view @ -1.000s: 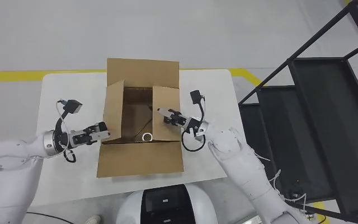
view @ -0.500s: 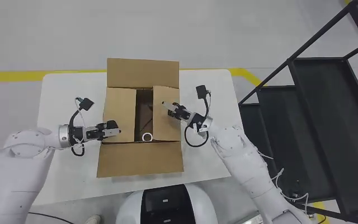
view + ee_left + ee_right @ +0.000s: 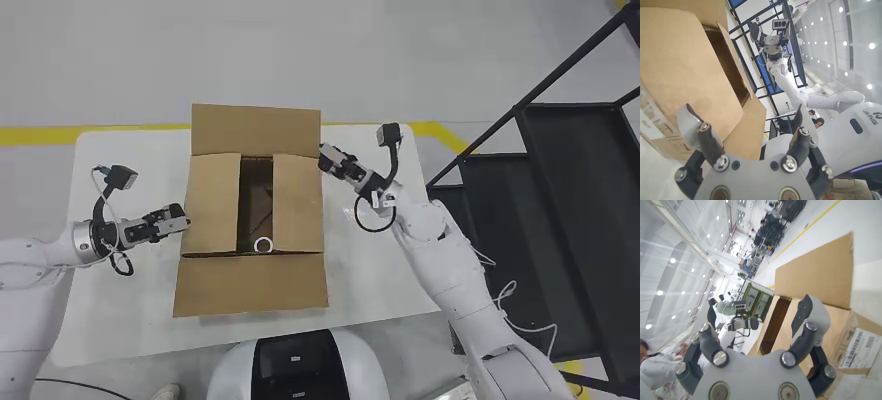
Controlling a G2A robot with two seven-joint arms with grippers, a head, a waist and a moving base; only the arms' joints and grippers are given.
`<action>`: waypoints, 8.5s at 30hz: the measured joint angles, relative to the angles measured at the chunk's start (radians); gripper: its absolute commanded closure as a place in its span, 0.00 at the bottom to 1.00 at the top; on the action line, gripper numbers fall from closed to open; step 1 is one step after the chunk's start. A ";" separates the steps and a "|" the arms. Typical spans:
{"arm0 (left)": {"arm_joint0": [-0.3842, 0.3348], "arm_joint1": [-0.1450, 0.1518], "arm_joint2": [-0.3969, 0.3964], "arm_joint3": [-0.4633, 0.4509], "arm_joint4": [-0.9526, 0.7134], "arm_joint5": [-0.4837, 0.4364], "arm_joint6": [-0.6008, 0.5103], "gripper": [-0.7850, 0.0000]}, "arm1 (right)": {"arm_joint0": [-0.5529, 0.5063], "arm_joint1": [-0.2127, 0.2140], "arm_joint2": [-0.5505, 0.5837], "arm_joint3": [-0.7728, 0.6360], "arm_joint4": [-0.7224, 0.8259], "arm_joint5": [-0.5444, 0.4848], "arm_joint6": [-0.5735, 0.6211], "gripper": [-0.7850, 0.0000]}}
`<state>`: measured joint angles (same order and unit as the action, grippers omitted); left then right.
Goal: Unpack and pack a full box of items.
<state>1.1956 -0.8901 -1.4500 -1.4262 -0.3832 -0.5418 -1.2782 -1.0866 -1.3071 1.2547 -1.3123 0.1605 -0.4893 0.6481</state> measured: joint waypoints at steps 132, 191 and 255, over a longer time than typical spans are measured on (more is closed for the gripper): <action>-0.290 -0.057 0.213 0.358 -0.005 -0.038 0.102 0.00 | 0.255 0.149 -0.210 0.488 0.397 -0.087 0.445 0.00; -0.273 -0.054 0.196 0.331 -0.003 -0.033 0.137 0.00 | 0.056 0.109 -0.336 0.128 0.514 -0.034 0.306 0.00; -0.142 0.006 0.067 0.137 0.050 0.276 0.005 0.00 | -0.083 0.245 0.100 0.089 -0.936 -0.285 -0.149 0.00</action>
<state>1.0536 -0.8836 -1.3826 -1.2890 -0.3331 -0.2662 -1.2728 -1.1700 -1.0625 1.3546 -1.2237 -0.7758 -0.7746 0.4995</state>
